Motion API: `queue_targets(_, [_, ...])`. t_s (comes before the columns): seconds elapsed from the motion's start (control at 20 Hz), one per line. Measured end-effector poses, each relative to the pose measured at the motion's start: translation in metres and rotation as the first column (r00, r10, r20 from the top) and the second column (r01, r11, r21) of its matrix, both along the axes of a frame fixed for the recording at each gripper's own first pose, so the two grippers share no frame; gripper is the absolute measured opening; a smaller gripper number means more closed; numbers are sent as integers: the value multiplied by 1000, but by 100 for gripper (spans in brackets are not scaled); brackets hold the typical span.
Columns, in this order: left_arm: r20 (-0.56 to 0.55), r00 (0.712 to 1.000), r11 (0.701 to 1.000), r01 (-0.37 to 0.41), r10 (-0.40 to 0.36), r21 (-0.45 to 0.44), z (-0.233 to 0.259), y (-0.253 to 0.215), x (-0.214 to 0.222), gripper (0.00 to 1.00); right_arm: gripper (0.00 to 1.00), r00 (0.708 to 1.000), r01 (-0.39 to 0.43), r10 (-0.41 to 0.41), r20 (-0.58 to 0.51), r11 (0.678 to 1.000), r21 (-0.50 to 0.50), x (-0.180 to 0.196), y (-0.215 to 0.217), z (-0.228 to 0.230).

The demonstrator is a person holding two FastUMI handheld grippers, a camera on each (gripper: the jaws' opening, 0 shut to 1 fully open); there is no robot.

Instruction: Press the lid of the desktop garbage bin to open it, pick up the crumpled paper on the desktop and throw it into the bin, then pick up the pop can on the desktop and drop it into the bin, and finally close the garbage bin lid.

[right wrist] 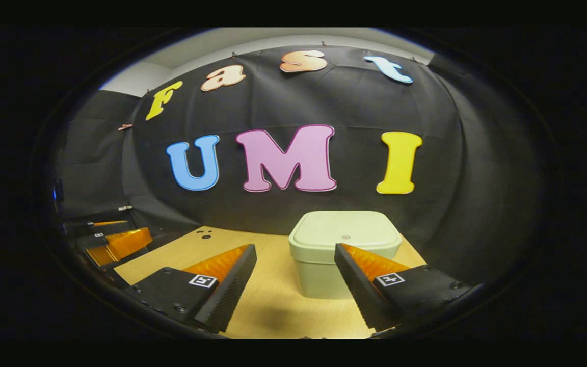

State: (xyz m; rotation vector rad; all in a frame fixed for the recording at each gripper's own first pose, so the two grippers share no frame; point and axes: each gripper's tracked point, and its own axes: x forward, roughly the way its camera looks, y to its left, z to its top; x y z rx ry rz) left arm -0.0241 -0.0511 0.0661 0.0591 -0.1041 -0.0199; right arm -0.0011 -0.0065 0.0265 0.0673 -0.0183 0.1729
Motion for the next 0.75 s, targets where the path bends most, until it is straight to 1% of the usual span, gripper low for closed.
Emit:
queue_targets(0.15, [-28,999,1000,27,-27,2,-21,14,-32,96,97,998,47,-46,-38,999,20,-36,8,-20])
queue_targets(0.35, [-75,997,999,33,-33,-7,-54,40,-68,96,97,995,78,-78,-54,997,-3,-79,20,-42])
queue_targets(0.45, [-96,995,999,39,-40,-11,-67,49,-82,95,97,993,92,-91,-76,996,6,-96,25,-54])
queue_targets(0.5, [-100,994,999,40,-41,-11,-71,52,-88,96,97,991,95,-93,-93,995,16,-104,28,-60])
queue_targets(0.55, [-100,994,999,39,-40,-10,-73,56,-94,96,100,990,96,-93,-106,995,21,-110,33,-64])
queue_targets(0.6, [-95,995,999,38,-39,-8,-73,59,-98,96,97,989,96,-93,-115,995,20,-116,35,-66])
queue_targets(0.75, [-75,997,1000,27,-27,-2,-70,67,-103,96,97,991,89,-88,-105,996,0,-125,38,-62])
